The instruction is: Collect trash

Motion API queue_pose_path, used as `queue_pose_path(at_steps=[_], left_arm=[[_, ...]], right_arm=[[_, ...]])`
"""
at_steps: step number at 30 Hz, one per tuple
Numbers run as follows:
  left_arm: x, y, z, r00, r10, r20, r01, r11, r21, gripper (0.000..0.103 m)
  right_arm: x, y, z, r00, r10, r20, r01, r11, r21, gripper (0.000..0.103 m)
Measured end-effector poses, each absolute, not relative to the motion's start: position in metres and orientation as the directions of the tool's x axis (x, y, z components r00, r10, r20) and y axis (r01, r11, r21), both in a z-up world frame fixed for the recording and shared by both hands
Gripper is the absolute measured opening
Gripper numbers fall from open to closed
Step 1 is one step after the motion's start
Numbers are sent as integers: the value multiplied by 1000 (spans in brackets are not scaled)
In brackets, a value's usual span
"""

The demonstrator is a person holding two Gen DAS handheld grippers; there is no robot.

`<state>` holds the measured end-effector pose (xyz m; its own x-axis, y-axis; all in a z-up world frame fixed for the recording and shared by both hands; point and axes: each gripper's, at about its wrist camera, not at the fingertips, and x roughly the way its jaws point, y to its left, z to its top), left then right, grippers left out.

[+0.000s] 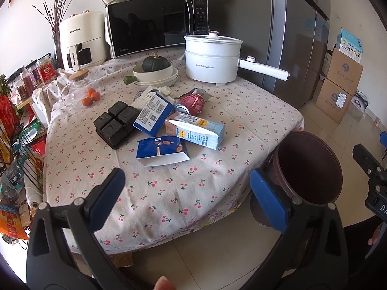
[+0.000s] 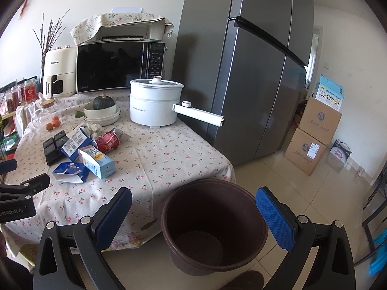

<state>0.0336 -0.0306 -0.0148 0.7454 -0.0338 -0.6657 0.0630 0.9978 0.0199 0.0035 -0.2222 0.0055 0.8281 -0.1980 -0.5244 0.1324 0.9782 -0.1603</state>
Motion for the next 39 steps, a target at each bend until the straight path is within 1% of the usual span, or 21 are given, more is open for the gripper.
queue_pose_path(at_steps=[6, 9, 13, 17, 20, 27, 30, 34, 39], left_arm=[[38, -25, -12, 736, -36, -676, 55, 998, 8, 103], [45, -19, -7, 733, -40, -679, 57, 998, 3, 103], [60, -8, 3, 738, -27, -674, 48, 999, 12, 103], [82, 7, 5, 702, -45, -711, 39, 999, -25, 103], [100, 18, 4, 680, -30, -733, 22, 1000, -20, 103], [134, 44, -7, 610, -14, -792, 3, 1000, -15, 103], [143, 58, -21, 564, -26, -825, -8, 999, -36, 103], [157, 79, -40, 476, -49, -878, -40, 996, -77, 103], [165, 101, -56, 412, -51, -910, -80, 993, -92, 103]], right_arm=[[10, -221, 14, 834, -165, -527, 103, 984, -144, 103], [21, -218, 24, 830, -125, -543, 59, 989, -139, 103], [45, -213, 37, 809, -34, -587, -36, 993, -108, 103], [78, -199, 37, 752, 71, -656, -155, 985, -71, 103], [106, -187, 29, 690, 136, -711, -225, 974, -33, 103], [162, -164, -2, 569, 188, -801, -315, 949, -1, 103], [180, -160, -20, 518, 203, -831, -330, 944, 25, 103], [206, -152, -47, 393, 242, -887, -368, 925, 89, 103], [235, -132, -67, 316, 283, -906, -407, 902, 140, 103]])
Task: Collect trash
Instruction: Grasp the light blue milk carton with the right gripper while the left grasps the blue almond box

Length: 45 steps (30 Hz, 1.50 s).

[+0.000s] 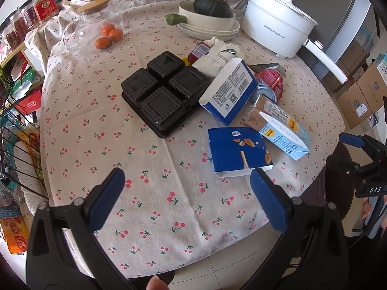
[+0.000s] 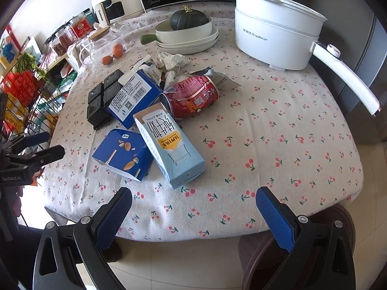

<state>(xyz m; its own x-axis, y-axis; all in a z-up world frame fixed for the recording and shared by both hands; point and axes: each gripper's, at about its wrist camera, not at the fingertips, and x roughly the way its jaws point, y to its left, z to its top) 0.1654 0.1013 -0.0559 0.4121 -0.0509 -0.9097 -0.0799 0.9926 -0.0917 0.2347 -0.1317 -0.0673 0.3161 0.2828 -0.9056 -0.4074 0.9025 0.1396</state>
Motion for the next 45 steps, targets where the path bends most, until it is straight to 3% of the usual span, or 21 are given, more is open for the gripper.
queue_pose_path(at_steps=[10, 13, 15, 17, 22, 28, 33, 39, 45], left_arm=[[170, 122, -71, 357, -94, -929, -122, 982, -146, 103], [172, 121, -75, 345, -89, -935, -124, 982, -140, 103], [174, 118, -76, 344, -93, -934, -113, 984, -139, 103], [176, 113, -77, 348, -99, -932, -90, 986, -139, 103], [184, 88, -83, 337, -80, -938, 41, 997, -70, 103], [199, 41, -84, 375, -77, -924, 352, 934, 65, 103], [216, 8, -100, 294, -81, -952, 545, 833, 97, 103], [236, -6, -122, 242, -29, -970, 614, 778, 130, 103], [251, -7, -130, 218, -51, -975, 617, 781, 97, 103]], right_arm=[[272, -92, -107, 252, 289, -923, -506, 853, 129, 98], [275, -84, -112, 249, 304, -920, -529, 838, 134, 88], [274, -80, -114, 236, 309, -921, -550, 824, 135, 60], [270, -80, -113, 227, 309, -924, -566, 814, 133, 57], [256, -98, -88, 257, 316, -913, -537, 833, 137, 52], [234, -131, -66, 281, 322, -904, -488, 859, 155, 50], [225, -155, -56, 325, 302, -896, -449, 883, 135, 50], [220, -182, -48, 354, 288, -890, -409, 903, 129, 50], [219, -203, -48, 358, 275, -892, -376, 917, 131, 50]])
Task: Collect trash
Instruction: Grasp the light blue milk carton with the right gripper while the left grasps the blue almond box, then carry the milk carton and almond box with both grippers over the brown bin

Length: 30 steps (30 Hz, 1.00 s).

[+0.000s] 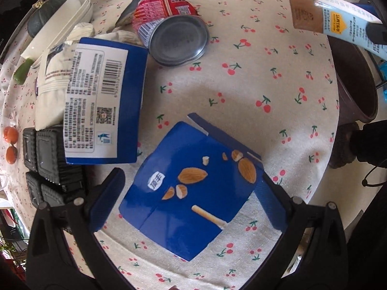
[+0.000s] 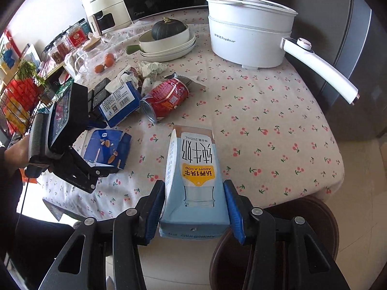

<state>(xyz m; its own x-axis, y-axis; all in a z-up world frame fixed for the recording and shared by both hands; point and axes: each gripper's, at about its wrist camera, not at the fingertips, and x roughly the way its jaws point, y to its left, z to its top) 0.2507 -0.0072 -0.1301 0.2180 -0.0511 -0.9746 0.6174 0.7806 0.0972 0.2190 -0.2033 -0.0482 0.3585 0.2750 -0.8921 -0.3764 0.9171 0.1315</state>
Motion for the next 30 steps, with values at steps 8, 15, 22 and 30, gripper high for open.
queue_pose_path(at_steps=[8, 15, 22, 30], left_arm=[[243, 10, -134, 201, -126, -971, 507, 862, -7, 99], [216, 29, -126, 228, -150, -962, 409, 911, -45, 74], [183, 49, -122, 251, -211, -945, 301, 945, -131, 73], [179, 40, -103, 298, -260, -918, 238, 952, -192, 73]], right_arm=[[212, -222, -49, 366, 250, -897, -336, 934, 123, 50], [203, -230, -44, 385, 254, -887, -314, 940, 133, 50], [190, -236, -42, 406, 252, -879, -291, 947, 137, 50], [171, -259, -37, 447, 237, -863, -242, 960, 138, 50]])
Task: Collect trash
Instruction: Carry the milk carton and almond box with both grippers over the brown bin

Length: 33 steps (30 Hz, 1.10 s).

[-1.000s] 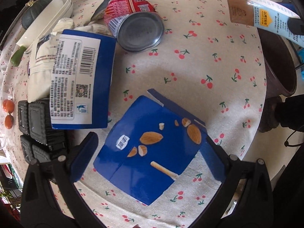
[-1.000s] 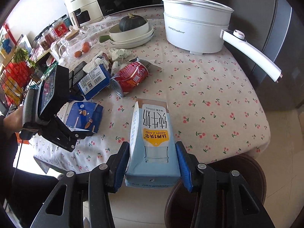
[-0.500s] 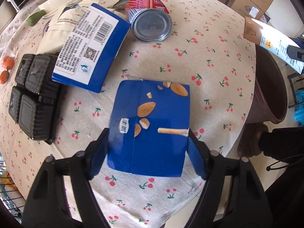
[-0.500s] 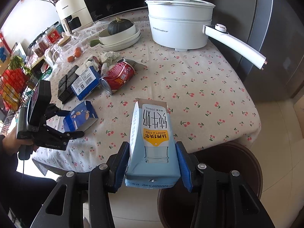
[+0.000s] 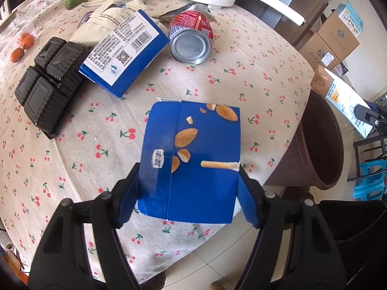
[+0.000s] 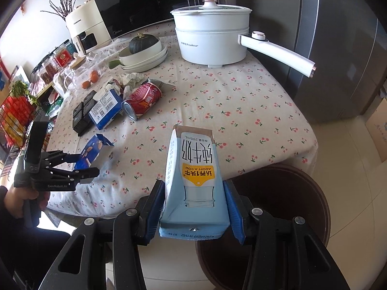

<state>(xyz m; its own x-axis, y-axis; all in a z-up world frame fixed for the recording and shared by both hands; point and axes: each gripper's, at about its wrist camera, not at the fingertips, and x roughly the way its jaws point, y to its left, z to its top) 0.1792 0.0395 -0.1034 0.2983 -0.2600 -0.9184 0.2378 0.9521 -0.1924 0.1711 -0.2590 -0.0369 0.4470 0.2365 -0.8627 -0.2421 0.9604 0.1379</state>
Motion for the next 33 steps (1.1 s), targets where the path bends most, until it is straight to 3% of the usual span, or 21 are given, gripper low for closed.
queue_pose_path(at_steps=[19, 33], left_arm=[[148, -117, -98, 253, -373, -893, 486, 847, -216, 73], [149, -214, -116, 216, -433, -875, 628, 748, -215, 73]], right_arm=[[116, -399, -86, 400, 67, -914, 53, 994, 95, 50], [90, -440, -96, 378, 26, -926, 138, 987, 84, 50]])
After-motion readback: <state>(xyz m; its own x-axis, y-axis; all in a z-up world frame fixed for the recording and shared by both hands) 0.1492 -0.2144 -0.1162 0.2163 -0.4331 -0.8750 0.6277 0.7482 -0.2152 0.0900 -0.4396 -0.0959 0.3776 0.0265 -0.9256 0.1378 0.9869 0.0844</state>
